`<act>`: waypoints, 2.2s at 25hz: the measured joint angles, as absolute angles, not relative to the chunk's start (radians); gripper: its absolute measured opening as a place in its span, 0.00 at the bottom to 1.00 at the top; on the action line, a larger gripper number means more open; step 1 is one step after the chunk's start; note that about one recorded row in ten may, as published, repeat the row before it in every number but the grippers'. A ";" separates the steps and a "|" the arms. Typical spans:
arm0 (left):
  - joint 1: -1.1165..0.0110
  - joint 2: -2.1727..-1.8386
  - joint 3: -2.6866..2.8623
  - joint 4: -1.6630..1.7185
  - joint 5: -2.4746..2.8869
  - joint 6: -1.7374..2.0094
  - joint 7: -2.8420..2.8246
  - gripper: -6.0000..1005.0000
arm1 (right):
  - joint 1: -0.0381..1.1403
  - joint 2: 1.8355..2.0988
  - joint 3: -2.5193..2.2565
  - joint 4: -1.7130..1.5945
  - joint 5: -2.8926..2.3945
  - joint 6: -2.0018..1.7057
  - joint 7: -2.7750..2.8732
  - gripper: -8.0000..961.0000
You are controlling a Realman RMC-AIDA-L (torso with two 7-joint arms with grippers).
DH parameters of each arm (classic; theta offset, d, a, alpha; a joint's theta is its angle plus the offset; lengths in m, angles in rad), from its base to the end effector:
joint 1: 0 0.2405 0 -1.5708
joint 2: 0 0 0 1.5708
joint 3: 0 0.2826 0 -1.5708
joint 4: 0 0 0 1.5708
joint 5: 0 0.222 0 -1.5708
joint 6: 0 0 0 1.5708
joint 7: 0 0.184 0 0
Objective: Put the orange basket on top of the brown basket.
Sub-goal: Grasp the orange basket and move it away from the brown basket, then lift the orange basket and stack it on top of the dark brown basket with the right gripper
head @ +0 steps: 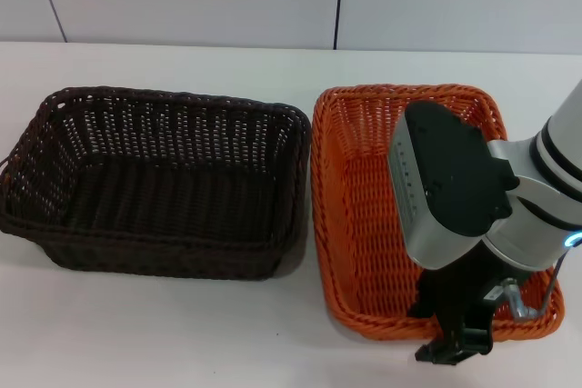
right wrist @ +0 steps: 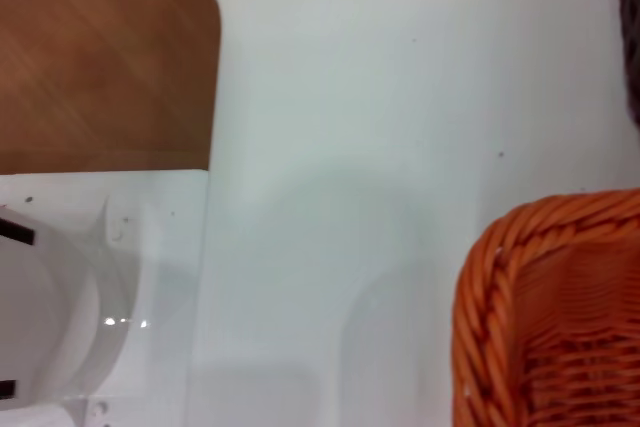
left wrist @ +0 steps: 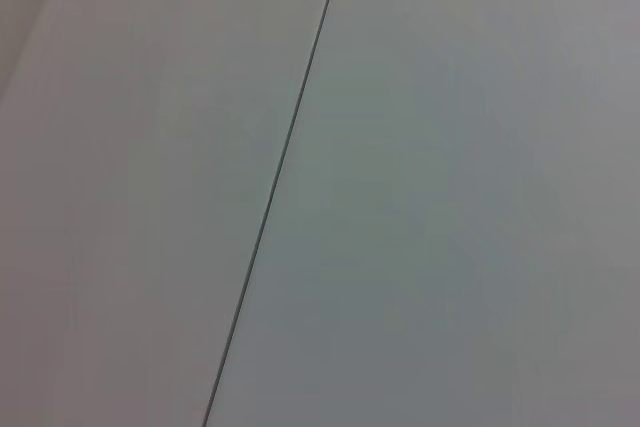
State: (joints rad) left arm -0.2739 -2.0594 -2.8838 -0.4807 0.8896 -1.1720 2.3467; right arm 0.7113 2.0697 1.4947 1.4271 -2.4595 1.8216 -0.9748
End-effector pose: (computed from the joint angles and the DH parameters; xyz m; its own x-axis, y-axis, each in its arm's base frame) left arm -0.4546 0.3210 0.1759 0.5550 -0.3038 0.7744 0.8303 0.2586 -0.4936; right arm 0.1559 0.3267 -0.0810 0.8535 0.0225 0.5207 -0.0213 -0.9967 0.0779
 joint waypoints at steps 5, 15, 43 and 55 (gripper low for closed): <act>-0.267 -2.061 -2.884 -0.480 0.879 -1.193 2.347 0.60 | 0.712 2.070 1.482 1.425 -2.479 1.808 -0.985 0.35; -0.255 -2.063 -2.884 -0.478 0.864 -1.224 2.347 0.60 | 0.708 2.071 1.415 1.400 -2.489 1.781 -0.993 0.26; -0.244 -2.056 -2.884 -0.479 0.854 -1.239 2.349 0.60 | 0.645 2.076 1.353 1.799 -2.730 1.773 -0.902 0.17; -0.254 -2.055 -2.882 -0.480 0.855 -1.244 2.347 0.60 | 0.652 2.074 1.263 1.906 -2.916 1.727 -0.888 0.17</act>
State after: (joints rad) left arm -0.2543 -2.0554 -2.8816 -0.4802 0.8548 -1.2444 2.3475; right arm 0.6518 2.0737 1.2628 1.9062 -2.9159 1.7272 -0.8881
